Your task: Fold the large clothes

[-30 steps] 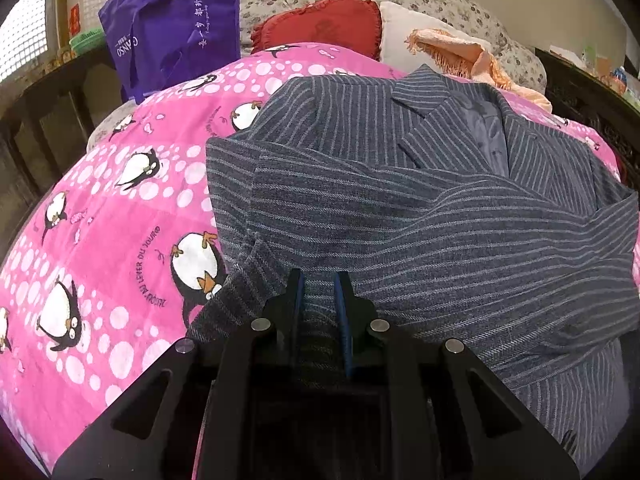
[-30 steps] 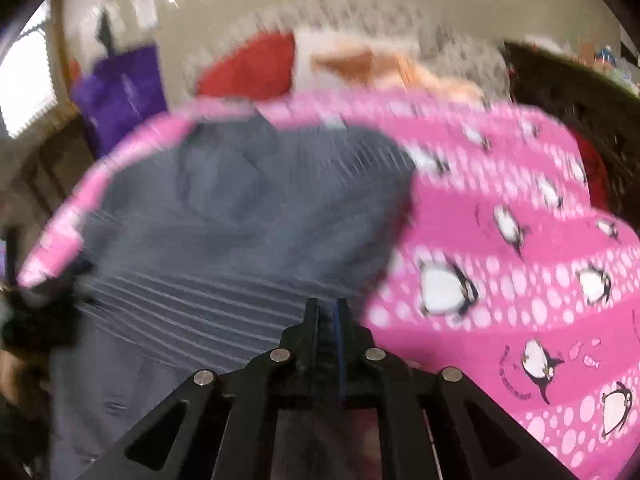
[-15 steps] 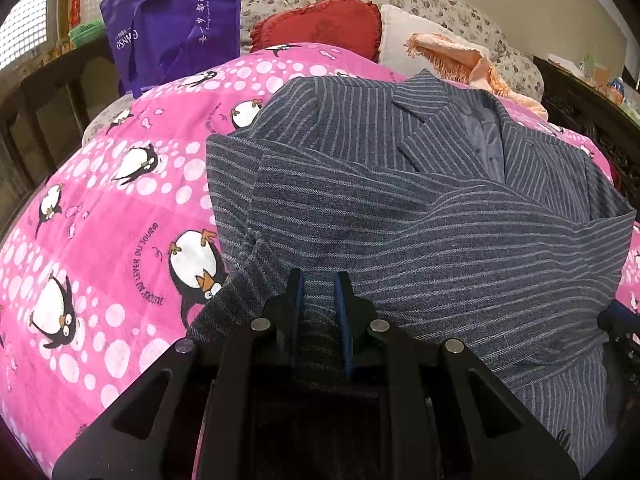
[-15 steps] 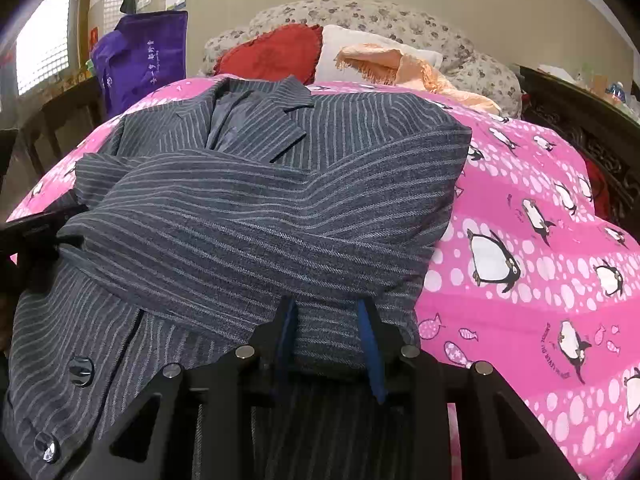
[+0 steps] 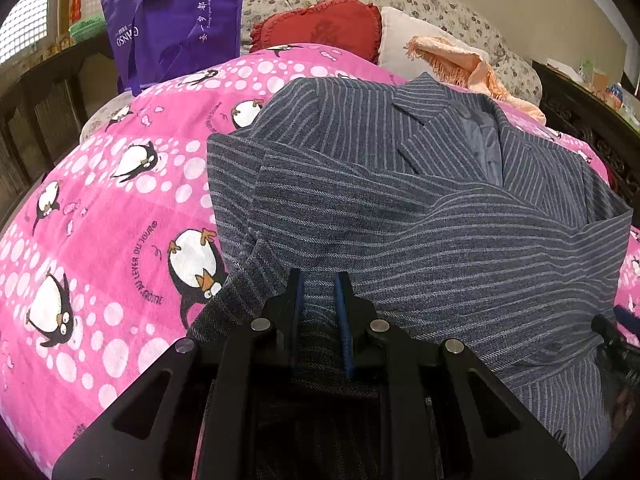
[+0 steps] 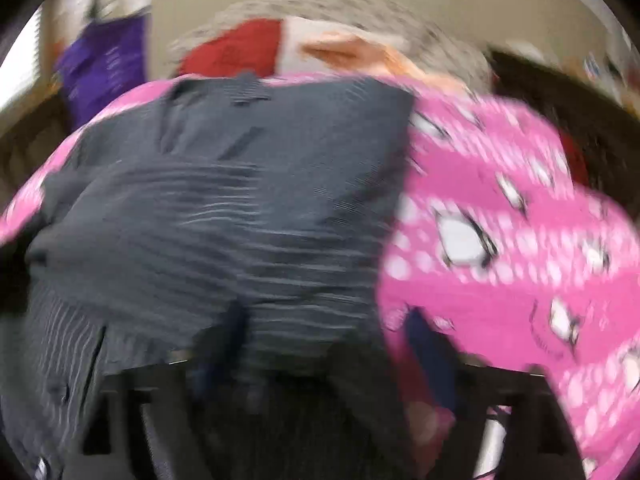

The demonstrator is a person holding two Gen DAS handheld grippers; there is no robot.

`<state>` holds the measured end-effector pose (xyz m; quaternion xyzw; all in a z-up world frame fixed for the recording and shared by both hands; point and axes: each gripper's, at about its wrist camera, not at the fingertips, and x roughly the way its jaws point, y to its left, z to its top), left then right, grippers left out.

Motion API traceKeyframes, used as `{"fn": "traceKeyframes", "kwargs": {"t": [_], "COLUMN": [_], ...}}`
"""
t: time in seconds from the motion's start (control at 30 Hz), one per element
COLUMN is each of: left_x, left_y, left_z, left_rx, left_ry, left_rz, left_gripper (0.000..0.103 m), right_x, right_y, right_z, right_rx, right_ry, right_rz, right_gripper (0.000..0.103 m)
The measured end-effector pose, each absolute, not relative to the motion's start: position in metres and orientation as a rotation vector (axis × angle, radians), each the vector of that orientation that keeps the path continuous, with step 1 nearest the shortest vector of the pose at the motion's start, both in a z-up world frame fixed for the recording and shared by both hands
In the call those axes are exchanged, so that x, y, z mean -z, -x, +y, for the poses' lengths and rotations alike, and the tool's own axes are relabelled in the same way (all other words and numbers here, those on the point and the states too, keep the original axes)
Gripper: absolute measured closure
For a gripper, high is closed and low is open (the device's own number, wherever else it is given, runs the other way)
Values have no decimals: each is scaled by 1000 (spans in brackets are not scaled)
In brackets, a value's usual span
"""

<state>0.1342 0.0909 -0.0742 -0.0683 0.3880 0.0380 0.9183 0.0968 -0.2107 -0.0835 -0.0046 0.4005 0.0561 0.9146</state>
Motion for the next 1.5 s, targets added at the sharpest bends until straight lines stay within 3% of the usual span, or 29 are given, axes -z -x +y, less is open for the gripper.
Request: {"fn": "traceKeyframes", "kwargs": {"t": [0.1,0.53,0.63,0.8,0.87,0.9,0.93,1.2,1.3,1.5], "left_x": [74,74,71,27,12,8,5,49,74,73], "left_y": [-134,-134,-136,-101,-66,-49,-29,96,107,96], "left_z": [91,95,94,117,126,128,129,125,121,107], "left_rx": [-79,-67,-48,18,27,22,14,150,186,273], "left_ry": [139,169,154,139,91,61,31,6,36,19], "left_rz": [798,798,817,882,871,865,856,958,1036,1002], "left_gripper": [88,88,88,87,66,41,28,27,28,26], "right_x": [90,87,64,20,20,25,29,99,97,97], "right_y": [-105,-107,-92,-22,8,32,45,122,136,130], "right_z": [-235,-235,-250,-293,-298,-301,-302,-299,-292,-299], "right_rx": [-194,-177,-166,-313,-391,-445,-467,-613,-691,-682], "right_ry": [-171,-152,-163,-165,-140,-127,-122,-243,-252,-286], "right_rz": [864,881,865,864,886,901,907,1021,994,962], "right_gripper": [14,11,17,17,17,17,18,34,34,39]}}
